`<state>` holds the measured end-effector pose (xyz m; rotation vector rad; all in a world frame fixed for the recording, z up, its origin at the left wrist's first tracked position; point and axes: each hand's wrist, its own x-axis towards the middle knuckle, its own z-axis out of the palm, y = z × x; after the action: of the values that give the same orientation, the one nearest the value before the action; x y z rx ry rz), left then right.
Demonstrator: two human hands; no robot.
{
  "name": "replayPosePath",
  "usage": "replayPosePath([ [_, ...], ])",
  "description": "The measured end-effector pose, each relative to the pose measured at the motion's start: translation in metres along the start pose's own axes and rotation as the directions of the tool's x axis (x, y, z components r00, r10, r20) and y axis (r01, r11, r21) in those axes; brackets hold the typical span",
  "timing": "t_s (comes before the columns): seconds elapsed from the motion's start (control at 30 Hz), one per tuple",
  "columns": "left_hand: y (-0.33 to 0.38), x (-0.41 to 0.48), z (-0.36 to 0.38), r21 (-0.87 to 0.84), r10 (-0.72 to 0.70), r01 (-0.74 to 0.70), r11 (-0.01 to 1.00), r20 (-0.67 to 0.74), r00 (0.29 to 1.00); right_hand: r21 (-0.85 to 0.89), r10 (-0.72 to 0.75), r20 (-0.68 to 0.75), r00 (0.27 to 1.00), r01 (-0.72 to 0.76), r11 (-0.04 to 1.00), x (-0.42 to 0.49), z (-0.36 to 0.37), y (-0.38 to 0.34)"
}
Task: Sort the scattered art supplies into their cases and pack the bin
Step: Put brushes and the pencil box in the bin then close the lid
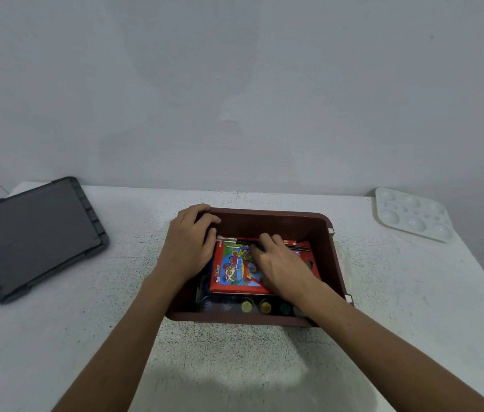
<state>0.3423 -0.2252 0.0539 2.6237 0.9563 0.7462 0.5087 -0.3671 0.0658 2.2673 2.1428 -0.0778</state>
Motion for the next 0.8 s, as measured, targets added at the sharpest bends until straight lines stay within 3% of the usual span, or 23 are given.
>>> replayPosePath([
  [0.53, 0.003, 0.000, 0.000, 0.027, -0.019, 0.018, 0.999, 0.018, 1.000, 0.068, 0.057, 0.059, 0.997, -0.061, 0.996, 0.008, -0.004, 0.002],
  [0.8, 0.019, 0.010, -0.001, -0.010, 0.028, -0.028, 1.000, 0.024, 0.999, 0.210, 0.124, -0.115, 0.986, -0.098, 0.973, -0.007, -0.027, 0.027],
])
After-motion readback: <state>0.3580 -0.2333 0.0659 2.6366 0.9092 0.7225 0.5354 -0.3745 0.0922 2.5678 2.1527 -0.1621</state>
